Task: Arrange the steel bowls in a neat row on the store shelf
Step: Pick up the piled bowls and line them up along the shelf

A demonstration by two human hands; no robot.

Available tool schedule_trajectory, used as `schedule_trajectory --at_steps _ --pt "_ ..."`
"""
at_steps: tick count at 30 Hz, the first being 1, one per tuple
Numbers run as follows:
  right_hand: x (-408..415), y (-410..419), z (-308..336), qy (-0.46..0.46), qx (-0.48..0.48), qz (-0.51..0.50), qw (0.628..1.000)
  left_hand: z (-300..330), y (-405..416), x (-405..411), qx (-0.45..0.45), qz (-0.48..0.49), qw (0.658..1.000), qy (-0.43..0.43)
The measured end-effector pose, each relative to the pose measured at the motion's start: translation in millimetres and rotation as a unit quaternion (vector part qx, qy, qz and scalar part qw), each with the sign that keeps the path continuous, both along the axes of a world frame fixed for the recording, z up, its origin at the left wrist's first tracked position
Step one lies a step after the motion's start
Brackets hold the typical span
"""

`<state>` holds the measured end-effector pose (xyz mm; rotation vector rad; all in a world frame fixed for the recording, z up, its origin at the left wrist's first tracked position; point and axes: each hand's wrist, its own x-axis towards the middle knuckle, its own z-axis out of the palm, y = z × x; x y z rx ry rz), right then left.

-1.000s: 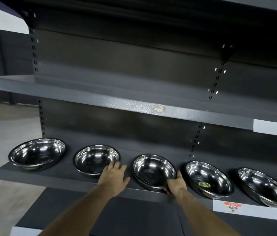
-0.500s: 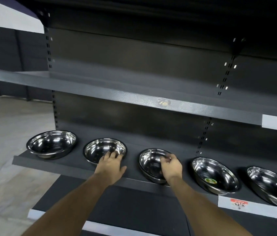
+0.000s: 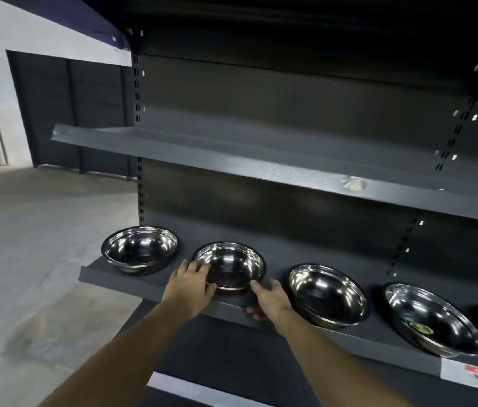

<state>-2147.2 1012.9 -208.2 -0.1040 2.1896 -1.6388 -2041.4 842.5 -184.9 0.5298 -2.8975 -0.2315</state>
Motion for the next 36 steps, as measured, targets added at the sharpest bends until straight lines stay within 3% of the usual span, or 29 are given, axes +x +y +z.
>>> schedule_trajectory --at_steps 10,14,36 --pt "9.1 -78.9 -3.1 -0.033 -0.062 -0.182 0.981 -2.7 -84.9 -10.0 -0.038 -0.089 0.995 0.003" --pt "10.9 -82.6 -2.6 -0.025 -0.044 -0.224 0.973 -0.7 -104.4 -13.5 -0.049 -0.109 0.993 -0.01" --pt "13.7 -60.3 -1.9 -0.007 -0.001 -0.171 0.985 3.1 -89.8 -18.3 -0.022 -0.122 0.992 0.013"
